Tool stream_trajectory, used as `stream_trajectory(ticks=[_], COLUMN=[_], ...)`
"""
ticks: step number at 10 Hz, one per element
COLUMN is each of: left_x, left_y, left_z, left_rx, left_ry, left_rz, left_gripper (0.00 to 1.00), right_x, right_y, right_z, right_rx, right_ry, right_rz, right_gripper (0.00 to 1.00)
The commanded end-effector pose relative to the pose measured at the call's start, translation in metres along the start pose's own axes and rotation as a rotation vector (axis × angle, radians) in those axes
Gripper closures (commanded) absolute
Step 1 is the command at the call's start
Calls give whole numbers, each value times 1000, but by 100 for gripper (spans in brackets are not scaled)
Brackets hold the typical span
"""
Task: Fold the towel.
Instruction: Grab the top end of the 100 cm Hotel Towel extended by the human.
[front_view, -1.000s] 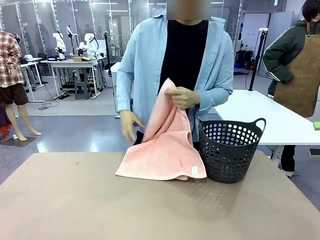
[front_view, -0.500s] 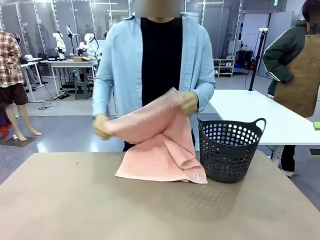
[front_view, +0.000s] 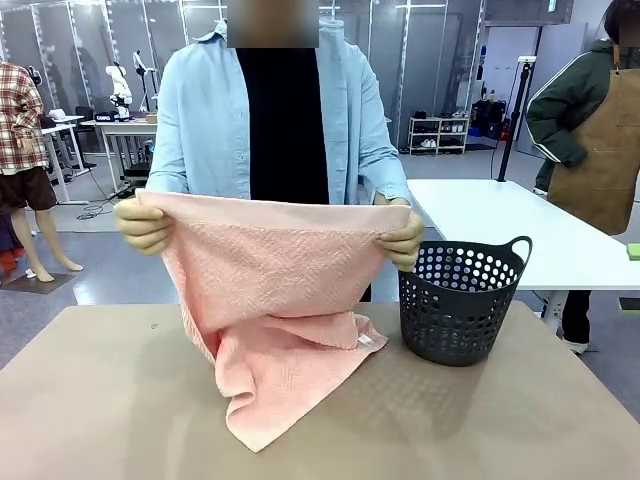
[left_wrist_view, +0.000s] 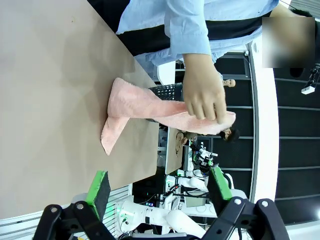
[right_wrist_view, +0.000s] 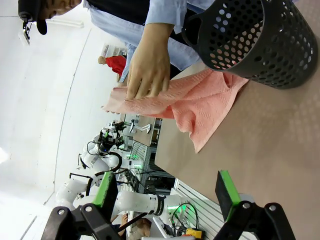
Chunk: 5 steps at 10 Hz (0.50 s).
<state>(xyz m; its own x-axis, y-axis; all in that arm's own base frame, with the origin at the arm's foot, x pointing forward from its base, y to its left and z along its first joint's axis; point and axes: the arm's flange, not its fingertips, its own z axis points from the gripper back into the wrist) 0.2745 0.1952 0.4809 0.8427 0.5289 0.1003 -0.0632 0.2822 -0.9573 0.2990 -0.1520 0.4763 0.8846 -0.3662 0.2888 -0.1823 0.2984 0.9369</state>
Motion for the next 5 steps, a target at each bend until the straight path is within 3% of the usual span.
stream_trajectory(ticks=[1,5], left_x=[0,0], left_y=[0,0], left_z=[0,0], left_rx=[-2,-2], left_ry=[15,15], left_rz=[-2,-2], left_gripper=[0,0], right_x=[1,1], right_y=[0,0], right_z=[1,1], right_rx=[7,7], right_ry=[1,1], right_rz=[6,6], right_gripper=[0,0])
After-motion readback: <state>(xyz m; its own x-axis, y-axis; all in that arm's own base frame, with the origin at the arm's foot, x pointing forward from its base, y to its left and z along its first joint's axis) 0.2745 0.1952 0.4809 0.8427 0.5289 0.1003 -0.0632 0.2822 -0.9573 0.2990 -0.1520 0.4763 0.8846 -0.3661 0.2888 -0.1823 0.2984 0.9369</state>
